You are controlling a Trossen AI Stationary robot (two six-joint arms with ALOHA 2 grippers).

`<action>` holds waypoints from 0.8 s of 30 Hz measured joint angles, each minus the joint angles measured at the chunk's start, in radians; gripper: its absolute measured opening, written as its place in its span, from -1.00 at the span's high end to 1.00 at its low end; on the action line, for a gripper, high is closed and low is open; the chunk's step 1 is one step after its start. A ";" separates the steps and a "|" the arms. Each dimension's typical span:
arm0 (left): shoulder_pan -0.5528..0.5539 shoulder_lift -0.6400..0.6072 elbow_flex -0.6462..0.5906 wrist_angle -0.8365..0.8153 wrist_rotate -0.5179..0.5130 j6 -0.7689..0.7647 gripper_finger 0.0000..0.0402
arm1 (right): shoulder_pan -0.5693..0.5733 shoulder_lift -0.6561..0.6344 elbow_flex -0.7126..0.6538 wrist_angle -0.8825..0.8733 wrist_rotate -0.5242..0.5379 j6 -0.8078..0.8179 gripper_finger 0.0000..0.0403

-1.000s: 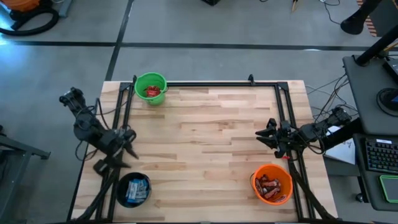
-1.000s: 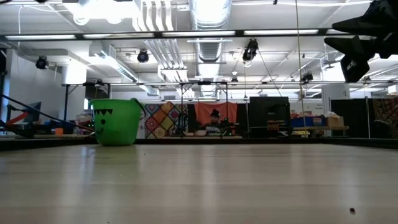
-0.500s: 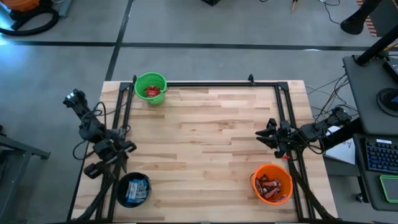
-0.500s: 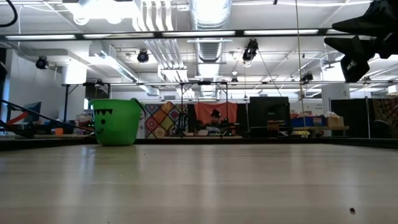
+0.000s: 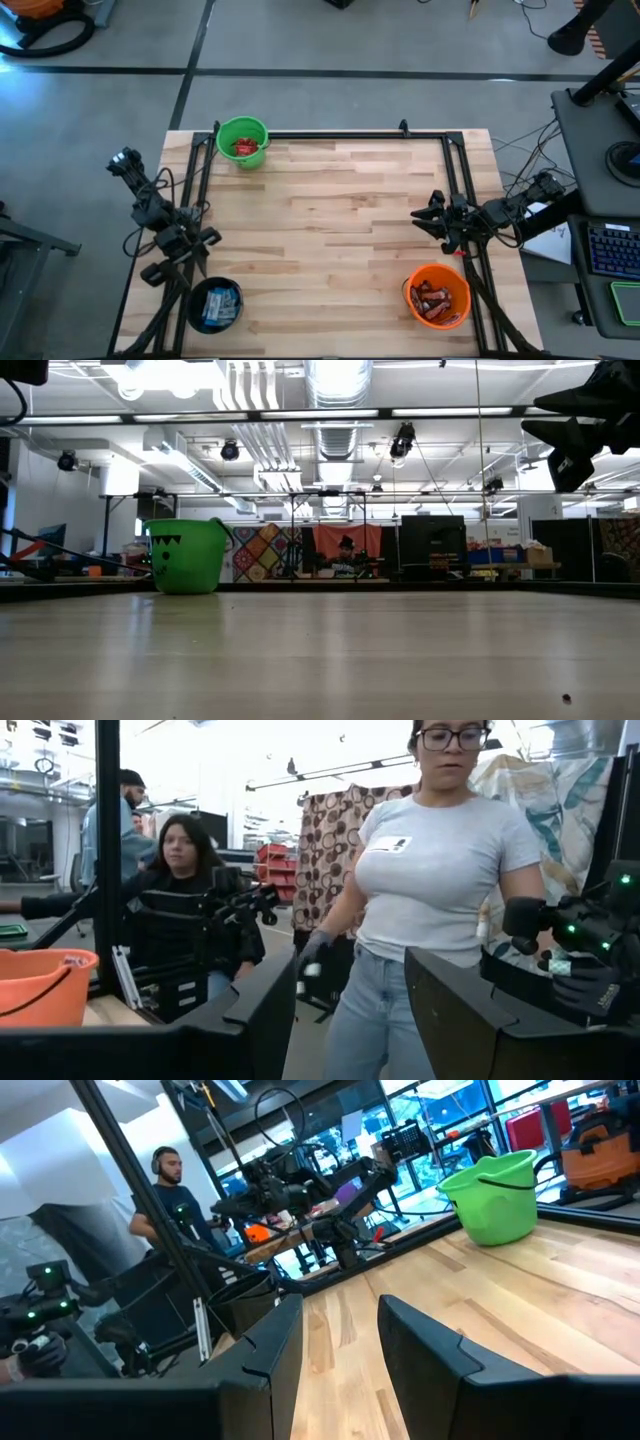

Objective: Sort candy
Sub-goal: Return to Home Position

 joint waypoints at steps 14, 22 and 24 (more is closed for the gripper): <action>0.000 -0.015 -0.038 -0.054 -0.046 0.084 0.16 | 0.000 0.000 0.000 0.000 0.000 0.000 0.38; 0.000 -0.039 -0.094 -0.034 -0.131 0.067 0.16 | 0.000 0.000 0.000 0.000 0.000 0.000 0.38; 0.001 -0.059 -0.118 -0.012 -0.145 0.047 0.16 | 0.000 0.000 0.000 0.000 0.000 0.000 0.38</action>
